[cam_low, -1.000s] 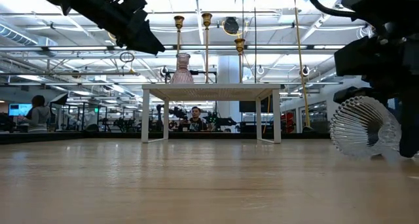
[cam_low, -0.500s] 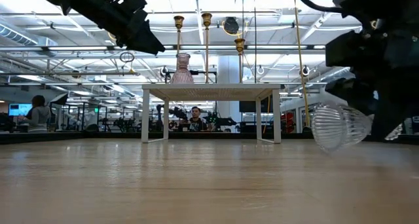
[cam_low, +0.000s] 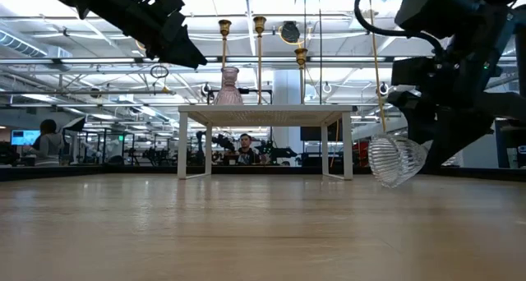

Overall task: Pick & Place candle stick holders
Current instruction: Put the middle right white glass candle holder aligned with the golden candle holder on the shelf

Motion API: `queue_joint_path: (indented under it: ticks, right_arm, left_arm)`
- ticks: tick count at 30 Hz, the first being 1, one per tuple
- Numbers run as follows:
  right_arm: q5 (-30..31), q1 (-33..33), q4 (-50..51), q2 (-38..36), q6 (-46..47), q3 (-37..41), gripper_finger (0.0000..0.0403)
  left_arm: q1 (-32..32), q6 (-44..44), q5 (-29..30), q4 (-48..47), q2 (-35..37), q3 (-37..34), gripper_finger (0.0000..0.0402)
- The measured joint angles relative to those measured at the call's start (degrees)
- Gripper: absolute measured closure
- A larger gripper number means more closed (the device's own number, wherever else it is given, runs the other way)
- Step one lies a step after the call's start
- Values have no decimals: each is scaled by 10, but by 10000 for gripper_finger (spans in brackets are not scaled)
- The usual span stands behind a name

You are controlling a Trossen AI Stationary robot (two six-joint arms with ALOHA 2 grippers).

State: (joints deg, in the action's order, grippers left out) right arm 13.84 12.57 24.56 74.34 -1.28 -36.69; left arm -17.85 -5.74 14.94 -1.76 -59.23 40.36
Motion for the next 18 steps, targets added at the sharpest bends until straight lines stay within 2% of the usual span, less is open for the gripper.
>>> queue_joint_path:
  ticks: [8,14,18]
  right_arm:
    - [44,-10,-3,-1,-89,0,278]
    - [77,-9,-5,-1,-134,-8,249]
    - [102,-9,-6,-1,-170,-34,250]
  left_arm:
    - [0,0,0,0,0,0,131]
    - [0,0,0,0,0,0,131]
    - [0,0,0,0,0,0,131]
